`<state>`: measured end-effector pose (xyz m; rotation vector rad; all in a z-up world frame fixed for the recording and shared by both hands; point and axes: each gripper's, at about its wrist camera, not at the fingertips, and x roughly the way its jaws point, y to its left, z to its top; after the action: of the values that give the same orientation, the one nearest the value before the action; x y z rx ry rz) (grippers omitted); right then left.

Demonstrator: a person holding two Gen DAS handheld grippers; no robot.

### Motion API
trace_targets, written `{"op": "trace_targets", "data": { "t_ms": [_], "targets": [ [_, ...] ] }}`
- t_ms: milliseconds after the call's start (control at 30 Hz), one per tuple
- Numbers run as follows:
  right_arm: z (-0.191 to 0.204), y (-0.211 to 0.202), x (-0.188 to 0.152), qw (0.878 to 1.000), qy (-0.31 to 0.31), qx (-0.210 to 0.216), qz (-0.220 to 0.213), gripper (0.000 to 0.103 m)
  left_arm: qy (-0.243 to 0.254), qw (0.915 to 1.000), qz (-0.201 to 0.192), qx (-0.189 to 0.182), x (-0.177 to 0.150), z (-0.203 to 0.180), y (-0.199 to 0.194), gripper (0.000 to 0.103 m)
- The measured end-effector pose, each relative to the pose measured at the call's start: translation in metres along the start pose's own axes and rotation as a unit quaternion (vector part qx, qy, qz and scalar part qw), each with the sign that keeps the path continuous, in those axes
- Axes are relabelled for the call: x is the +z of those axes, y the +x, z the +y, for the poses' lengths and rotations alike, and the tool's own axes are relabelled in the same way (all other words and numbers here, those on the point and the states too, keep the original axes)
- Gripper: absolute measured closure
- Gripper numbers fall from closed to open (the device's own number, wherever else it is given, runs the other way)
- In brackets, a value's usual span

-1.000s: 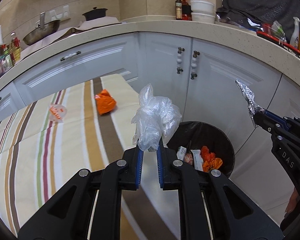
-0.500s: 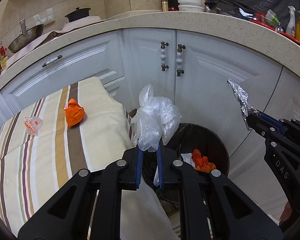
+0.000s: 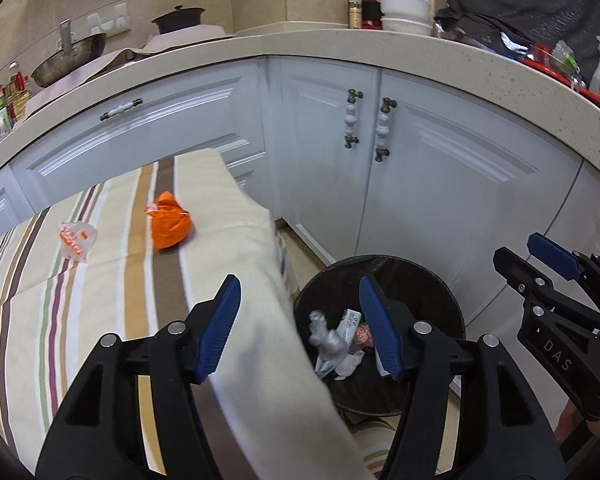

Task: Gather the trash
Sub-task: 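Release the clear bag into the bin with left tool while right tool releases the foil, then move both open tools back over the table, then grasp the knotted orange bag with the right tool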

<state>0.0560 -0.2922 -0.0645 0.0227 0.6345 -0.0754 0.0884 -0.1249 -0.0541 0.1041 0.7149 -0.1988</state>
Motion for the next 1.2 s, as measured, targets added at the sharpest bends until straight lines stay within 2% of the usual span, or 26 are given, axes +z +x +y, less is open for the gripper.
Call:
{"op": "trace_targets", "data": {
  "t_ms": [100, 367, 767, 1033, 1200],
  "targets": [
    [0.009, 0.002, 0.005, 1.0, -0.003, 0.011, -0.001, 0.054, -0.016, 0.9997, -0.005, 0.016, 0.0, 0.02, -0.007, 0.036],
    [0.057, 0.01, 0.022, 0.998, -0.031, 0.059, -0.009, 0.048, -0.07, 0.9947, -0.007, 0.075, -0.007, 0.092, -0.024, 0.033],
    [0.151, 0.038, 0.046, 0.986, -0.075, 0.149, -0.005, 0.045, -0.151, 0.9731, 0.008, 0.174, -0.03, 0.207, -0.033, 0.032],
    [0.197, 0.073, 0.059, 0.98, -0.093, 0.172, 0.018, 0.04, -0.18, 0.9623, 0.014, 0.204, -0.039, 0.256, -0.033, 0.032],
    [0.21, 0.096, 0.063, 0.979, -0.102, 0.172, 0.046, 0.04, -0.188, 0.9627, 0.021, 0.194, -0.037, 0.264, -0.024, 0.029]
  ]
}}
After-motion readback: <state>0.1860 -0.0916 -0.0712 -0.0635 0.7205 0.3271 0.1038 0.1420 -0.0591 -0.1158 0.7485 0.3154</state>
